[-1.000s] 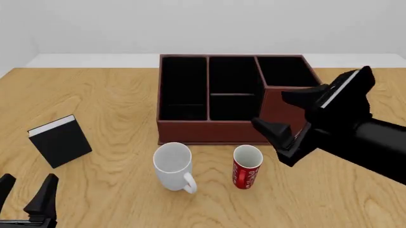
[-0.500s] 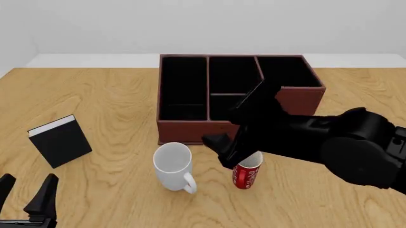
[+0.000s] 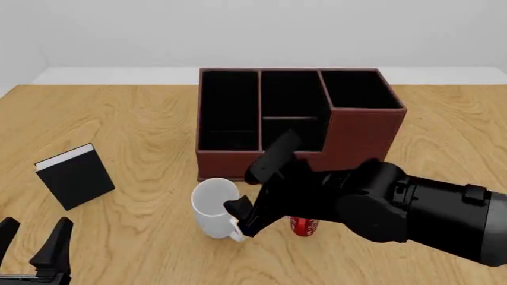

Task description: Pick up the white mug and place it to the right of the caddy.

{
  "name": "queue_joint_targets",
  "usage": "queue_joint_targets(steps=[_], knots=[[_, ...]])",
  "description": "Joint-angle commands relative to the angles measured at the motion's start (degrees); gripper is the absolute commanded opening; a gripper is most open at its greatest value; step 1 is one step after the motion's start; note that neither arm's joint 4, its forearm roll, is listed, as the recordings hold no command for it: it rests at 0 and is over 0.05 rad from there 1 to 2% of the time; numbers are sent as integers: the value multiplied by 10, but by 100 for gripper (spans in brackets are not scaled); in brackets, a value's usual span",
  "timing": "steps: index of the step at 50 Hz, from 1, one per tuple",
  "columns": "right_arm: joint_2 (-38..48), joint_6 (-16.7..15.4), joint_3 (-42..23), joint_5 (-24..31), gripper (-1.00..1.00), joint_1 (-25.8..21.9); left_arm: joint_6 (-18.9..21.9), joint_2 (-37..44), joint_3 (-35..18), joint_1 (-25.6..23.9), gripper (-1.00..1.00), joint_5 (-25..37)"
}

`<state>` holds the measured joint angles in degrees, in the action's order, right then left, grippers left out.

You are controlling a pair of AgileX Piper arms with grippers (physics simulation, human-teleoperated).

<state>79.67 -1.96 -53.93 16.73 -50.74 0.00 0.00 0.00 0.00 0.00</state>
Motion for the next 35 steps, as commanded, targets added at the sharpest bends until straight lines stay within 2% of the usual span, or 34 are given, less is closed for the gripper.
queue_joint_targets(steps=[1, 5, 20, 35], knots=[[53, 30, 15, -24, 100, -9, 0, 0, 0, 0, 100, 0], [70, 43, 14, -23, 100, -13, 0, 0, 0, 0, 100, 0], [100, 48, 14, -28, 100, -2, 0, 0, 0, 0, 100, 0], [121, 69, 17, -42, 100, -7, 0, 0, 0, 0, 100, 0]])
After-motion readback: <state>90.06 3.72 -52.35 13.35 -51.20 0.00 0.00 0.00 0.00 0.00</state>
